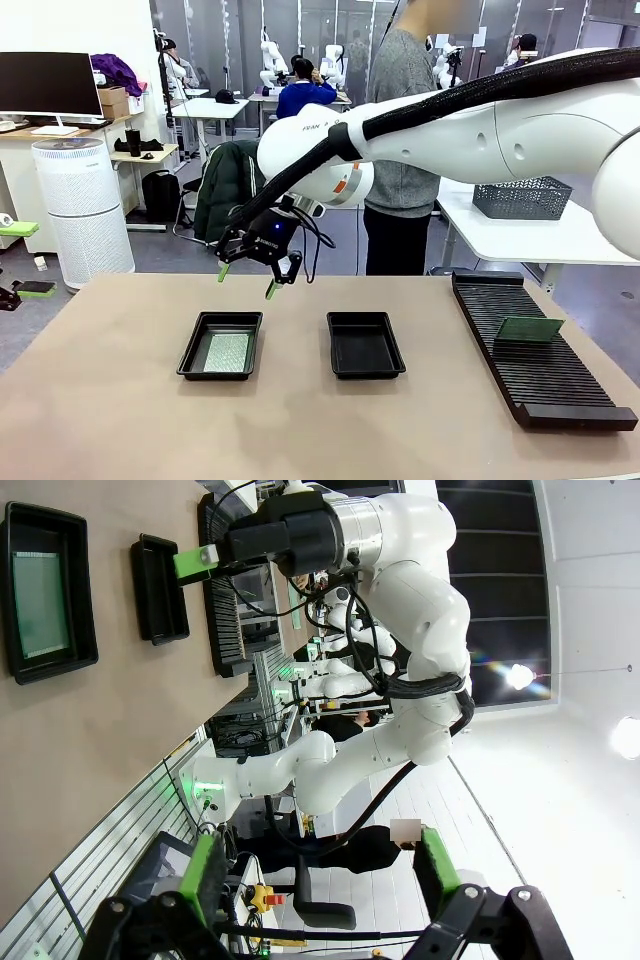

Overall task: Inspect and transfer BCBs to ESD trays.
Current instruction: Pick up the Blank PCB from the PCB Rack and place it in the left ESD tray, then pick up the ESD tray and place it on the left side of the table.

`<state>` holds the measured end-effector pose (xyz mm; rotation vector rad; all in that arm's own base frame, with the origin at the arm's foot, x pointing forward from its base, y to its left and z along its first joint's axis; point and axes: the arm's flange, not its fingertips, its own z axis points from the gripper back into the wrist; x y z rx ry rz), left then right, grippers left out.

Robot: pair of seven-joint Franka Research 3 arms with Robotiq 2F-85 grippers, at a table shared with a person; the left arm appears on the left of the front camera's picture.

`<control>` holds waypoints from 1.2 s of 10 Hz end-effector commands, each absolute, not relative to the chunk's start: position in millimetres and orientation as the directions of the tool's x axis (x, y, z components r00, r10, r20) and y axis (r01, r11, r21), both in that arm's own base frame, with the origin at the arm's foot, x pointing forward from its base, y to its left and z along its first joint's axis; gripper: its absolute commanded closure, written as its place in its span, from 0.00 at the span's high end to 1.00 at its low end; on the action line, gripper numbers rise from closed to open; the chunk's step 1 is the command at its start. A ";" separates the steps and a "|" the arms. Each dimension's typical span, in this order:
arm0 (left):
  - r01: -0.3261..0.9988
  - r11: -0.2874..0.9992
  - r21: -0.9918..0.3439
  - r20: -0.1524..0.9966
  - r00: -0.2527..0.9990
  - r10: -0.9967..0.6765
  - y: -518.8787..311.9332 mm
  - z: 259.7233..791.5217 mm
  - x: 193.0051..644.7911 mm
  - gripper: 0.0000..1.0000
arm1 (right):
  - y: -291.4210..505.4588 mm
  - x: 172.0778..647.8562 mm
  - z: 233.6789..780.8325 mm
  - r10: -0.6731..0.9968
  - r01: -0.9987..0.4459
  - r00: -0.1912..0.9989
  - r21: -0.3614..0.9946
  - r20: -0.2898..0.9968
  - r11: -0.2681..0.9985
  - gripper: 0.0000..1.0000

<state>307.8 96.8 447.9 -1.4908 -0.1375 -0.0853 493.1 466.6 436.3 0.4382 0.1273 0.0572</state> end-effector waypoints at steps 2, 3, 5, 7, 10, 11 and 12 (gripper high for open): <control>0.142 0.079 -0.987 0.144 0.989 0.028 97.8 447.9 306.0 1.00 | 467.5 490.8 436.0 0.085 -0.032 0.991 0.429 -0.105 0.903 1.00; 0.142 0.079 -0.987 0.144 0.989 0.028 97.8 447.9 306.0 1.00 | 467.5 490.8 436.0 0.085 -0.032 0.991 0.429 -0.105 0.903 1.00; 0.142 0.079 -0.987 0.144 0.989 0.028 97.8 447.9 306.0 1.00 | 467.5 490.8 436.0 0.085 -0.032 0.991 0.429 -0.105 0.903 1.00; 0.142 0.079 -0.987 0.144 0.989 0.028 97.8 447.9 306.0 1.00 | 467.5 490.8 436.0 0.085 -0.032 0.991 0.429 -0.105 0.903 1.00; 0.142 0.079 -0.987 0.144 0.989 0.028 97.8 447.9 306.0 1.00 | 467.5 490.8 436.0 0.085 -0.032 0.991 0.429 -0.105 0.903 1.00; 0.142 0.079 -0.987 0.144 0.989 0.028 97.8 447.9 306.0 1.00 | 467.5 490.8 436.0 0.085 -0.032 0.991 0.429 -0.105 0.903 1.00; 0.142 0.079 -0.987 0.144 0.989 0.028 97.8 447.9 306.0 1.00 | 467.5 490.8 436.0 0.085 -0.032 0.991 0.429 -0.105 0.903 1.00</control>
